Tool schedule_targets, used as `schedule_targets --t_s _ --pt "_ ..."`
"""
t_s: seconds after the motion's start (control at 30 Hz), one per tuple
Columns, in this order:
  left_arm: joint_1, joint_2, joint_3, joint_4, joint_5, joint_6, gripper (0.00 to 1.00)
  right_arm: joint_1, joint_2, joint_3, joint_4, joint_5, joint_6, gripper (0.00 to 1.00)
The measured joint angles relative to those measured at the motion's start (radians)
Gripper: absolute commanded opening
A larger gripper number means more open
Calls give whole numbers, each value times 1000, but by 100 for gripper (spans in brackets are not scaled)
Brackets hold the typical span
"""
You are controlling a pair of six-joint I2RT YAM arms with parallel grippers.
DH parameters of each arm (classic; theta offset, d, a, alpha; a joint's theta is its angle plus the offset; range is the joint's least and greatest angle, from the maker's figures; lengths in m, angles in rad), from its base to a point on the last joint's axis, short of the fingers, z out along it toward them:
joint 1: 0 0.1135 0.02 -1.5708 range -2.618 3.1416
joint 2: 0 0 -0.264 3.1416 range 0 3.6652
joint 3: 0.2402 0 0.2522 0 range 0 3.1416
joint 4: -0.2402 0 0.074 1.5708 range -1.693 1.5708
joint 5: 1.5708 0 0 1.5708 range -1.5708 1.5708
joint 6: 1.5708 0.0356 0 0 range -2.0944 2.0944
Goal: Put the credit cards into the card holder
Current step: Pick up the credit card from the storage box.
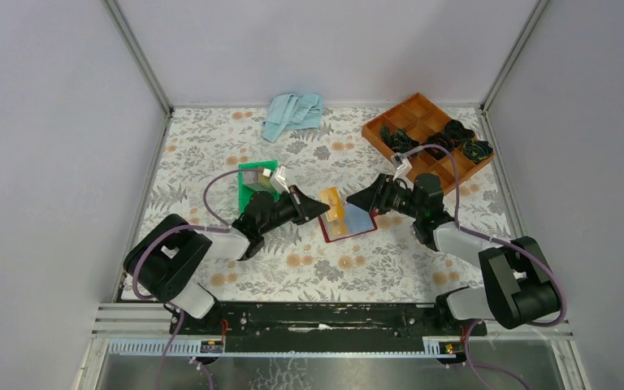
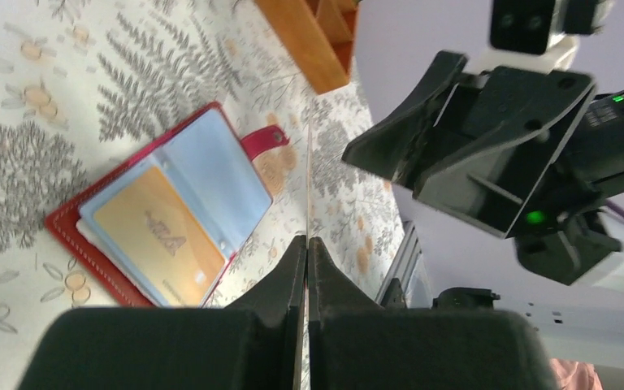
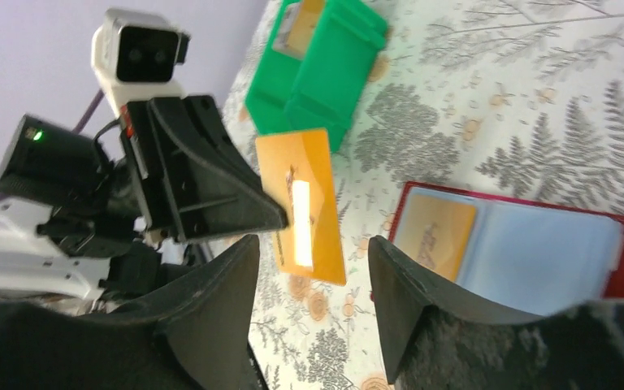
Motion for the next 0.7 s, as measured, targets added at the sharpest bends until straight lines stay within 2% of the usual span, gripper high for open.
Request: schedule_targets --t_s 0.07,0.2,0.33,0.5,0.7 --pt "-26 0 0 -50 -33 -2 0 0 -18 13 -79 43 -43 50" --pt "-77 11 5 -127 -91 -18 0 -1 -23 28 -202 128 -108 24" --pt "-110 53 22 -172 -127 -41 0 -2 -23 37 -311 198 -159 11" --pt "-127 102 58 -222 -144 -54 0 -2 -19 67 -419 269 -212 0" --pt "-129 126 101 -282 -158 -55 0 -2 27 88 -463 302 -244 0"
